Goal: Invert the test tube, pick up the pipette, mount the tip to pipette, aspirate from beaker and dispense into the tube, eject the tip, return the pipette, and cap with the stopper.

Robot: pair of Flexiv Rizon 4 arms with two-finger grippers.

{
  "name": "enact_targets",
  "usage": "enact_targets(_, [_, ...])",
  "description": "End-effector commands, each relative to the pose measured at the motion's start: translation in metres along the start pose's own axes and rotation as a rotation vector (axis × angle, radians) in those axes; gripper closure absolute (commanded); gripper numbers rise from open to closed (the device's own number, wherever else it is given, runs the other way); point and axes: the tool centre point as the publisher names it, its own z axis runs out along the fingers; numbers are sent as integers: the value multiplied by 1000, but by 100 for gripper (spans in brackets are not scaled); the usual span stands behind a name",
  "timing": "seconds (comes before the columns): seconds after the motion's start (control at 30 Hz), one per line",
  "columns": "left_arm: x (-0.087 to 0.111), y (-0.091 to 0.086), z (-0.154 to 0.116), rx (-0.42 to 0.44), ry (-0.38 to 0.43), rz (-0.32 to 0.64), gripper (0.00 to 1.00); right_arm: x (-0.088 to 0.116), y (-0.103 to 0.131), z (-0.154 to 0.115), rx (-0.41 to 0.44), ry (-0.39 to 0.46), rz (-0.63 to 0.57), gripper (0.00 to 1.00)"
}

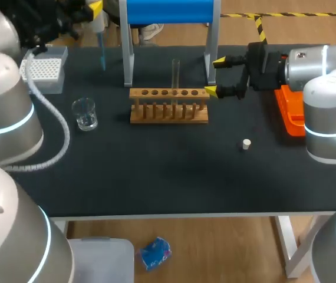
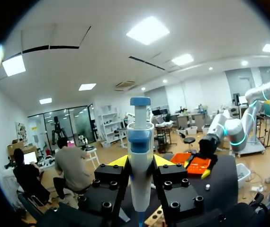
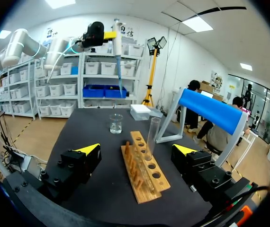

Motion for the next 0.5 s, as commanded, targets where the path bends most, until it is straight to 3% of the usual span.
enact_targets(0.03, [-9,-36,45,-101,41,-1,100,0,-1,0,-2,-1,-1,0])
enact_targets(0.27, [3,-58,92,-137,133,-15,100,0,-1,0,-2,-1,-1,0])
enact_targets(0.5, [17,-68,121,-143,202,-41,100,0,-1,0,-2,-1,-1,0])
